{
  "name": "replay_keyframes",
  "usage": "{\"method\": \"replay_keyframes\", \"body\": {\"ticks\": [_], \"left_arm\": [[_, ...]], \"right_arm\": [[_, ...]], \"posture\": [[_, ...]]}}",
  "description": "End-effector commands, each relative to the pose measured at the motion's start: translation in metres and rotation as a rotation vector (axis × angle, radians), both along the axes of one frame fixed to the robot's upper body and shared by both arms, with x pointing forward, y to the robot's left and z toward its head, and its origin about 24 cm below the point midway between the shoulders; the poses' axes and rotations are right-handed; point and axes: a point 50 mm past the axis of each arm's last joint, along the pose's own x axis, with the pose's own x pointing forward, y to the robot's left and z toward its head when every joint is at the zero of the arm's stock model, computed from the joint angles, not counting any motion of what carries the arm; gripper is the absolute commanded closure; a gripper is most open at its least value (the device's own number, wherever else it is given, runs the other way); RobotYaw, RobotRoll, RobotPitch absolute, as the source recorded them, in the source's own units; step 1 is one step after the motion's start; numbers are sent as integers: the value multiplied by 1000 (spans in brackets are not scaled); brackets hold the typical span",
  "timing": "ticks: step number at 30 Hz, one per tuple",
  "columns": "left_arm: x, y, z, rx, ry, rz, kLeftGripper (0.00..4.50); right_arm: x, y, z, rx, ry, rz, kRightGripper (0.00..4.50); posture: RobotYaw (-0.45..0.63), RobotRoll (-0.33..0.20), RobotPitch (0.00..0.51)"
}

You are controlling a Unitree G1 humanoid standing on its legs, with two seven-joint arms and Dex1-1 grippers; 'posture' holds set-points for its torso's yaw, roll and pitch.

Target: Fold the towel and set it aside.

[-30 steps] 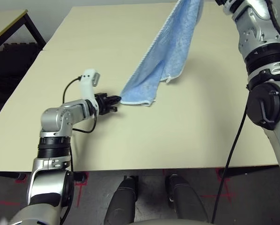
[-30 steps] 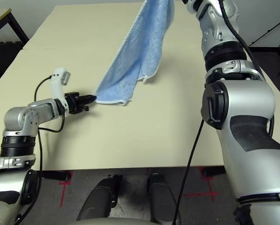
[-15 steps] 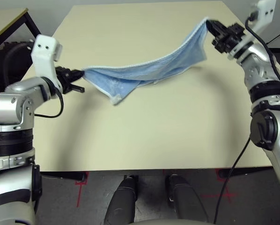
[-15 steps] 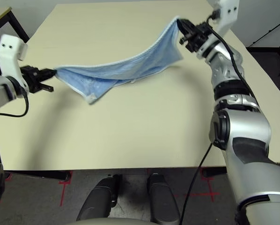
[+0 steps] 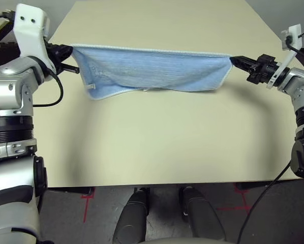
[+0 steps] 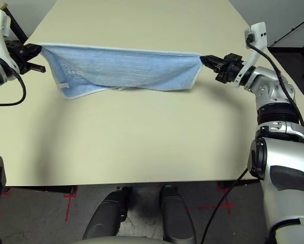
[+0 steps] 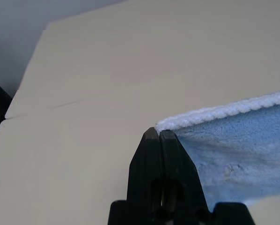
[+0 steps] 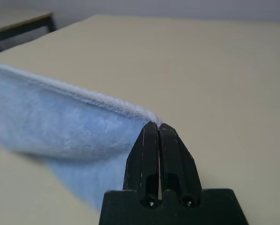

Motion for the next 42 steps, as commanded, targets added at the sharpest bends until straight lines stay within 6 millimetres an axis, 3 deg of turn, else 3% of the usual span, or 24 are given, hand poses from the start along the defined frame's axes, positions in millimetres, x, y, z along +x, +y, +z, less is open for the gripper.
{"method": "replay_keyframes", "body": {"ticks": [1,4,7,13,18,23,31,42], "left_arm": [[-1,21,17,-34,-202,186,4485],[-2,28,27,-80,-410,272,4485],[-2,27,24,-86,-491,272,4485],[-4,17,-20,49,-264,105,4485],[-14,13,-41,107,-94,-15,4485],[-20,12,-39,120,-21,-51,4485],[-36,20,-55,126,304,-204,4485],[-62,33,-40,255,555,-406,4485]], "right_arm": [[0,0,38,114,-248,-83,4500],[-3,10,55,152,-407,-66,4500],[-6,14,51,122,-477,-46,4500],[-7,8,12,19,-334,40,4500],[-10,2,-7,-70,-232,92,4500],[-11,6,-10,-123,-188,170,4500],[-21,5,-23,-259,12,422,4500],[-46,-4,-38,-567,121,727,4500]], "posture": [[23,0,184],[24,0,181],[24,0,180],[21,0,177],[17,0,178],[21,0,175],[21,0,172],[25,0,175]]}}
